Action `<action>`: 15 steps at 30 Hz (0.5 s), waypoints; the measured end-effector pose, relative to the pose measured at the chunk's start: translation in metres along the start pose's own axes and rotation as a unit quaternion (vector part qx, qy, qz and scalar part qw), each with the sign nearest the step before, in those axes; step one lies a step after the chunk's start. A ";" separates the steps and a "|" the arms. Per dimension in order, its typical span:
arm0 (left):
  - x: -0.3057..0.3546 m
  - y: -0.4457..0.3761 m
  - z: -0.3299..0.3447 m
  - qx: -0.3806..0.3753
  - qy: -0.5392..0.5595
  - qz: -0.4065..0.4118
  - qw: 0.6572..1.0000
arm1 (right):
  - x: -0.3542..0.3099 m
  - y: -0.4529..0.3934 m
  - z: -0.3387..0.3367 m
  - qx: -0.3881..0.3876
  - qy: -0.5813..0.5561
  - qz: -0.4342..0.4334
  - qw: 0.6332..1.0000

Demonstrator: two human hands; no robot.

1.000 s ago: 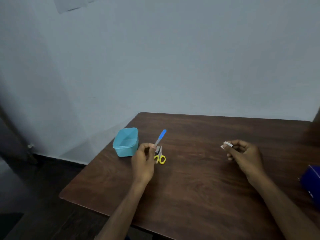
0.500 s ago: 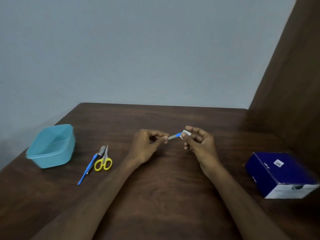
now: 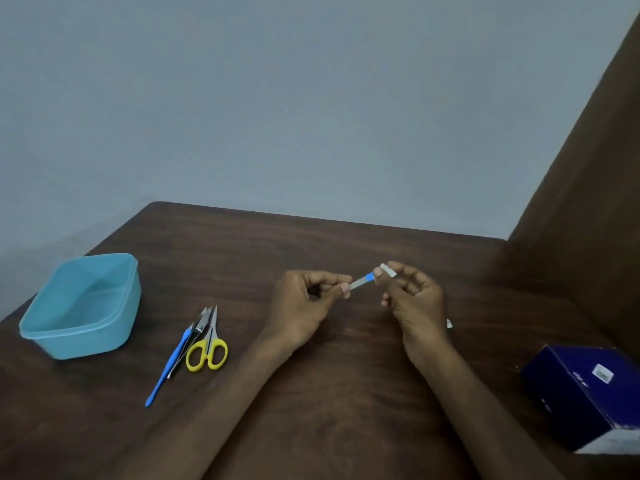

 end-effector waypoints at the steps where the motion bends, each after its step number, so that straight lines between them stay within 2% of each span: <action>1: 0.001 -0.001 0.001 0.000 0.005 0.001 1.000 | 0.001 -0.002 0.001 -0.008 0.000 0.005 1.000; 5: 0.000 0.000 0.000 0.005 0.009 0.001 1.000 | 0.003 -0.002 0.001 -0.078 0.013 0.036 0.996; 10: 0.000 0.001 0.001 -0.040 -0.042 0.003 0.998 | 0.000 -0.001 0.004 -0.105 -0.002 0.042 0.994; 15: -0.005 0.001 0.001 -0.042 -0.080 0.016 0.996 | 0.000 -0.001 0.008 -0.099 -0.031 0.062 0.993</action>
Point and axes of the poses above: each hand's wrist, its own y-axis away from the middle knuckle, its own z-axis out of the palm, x = y × z, the point moved 1 cm from there along -y, towards the middle knuckle, and after that the axes turned 8 degrees about x, right-handed, at the moved point
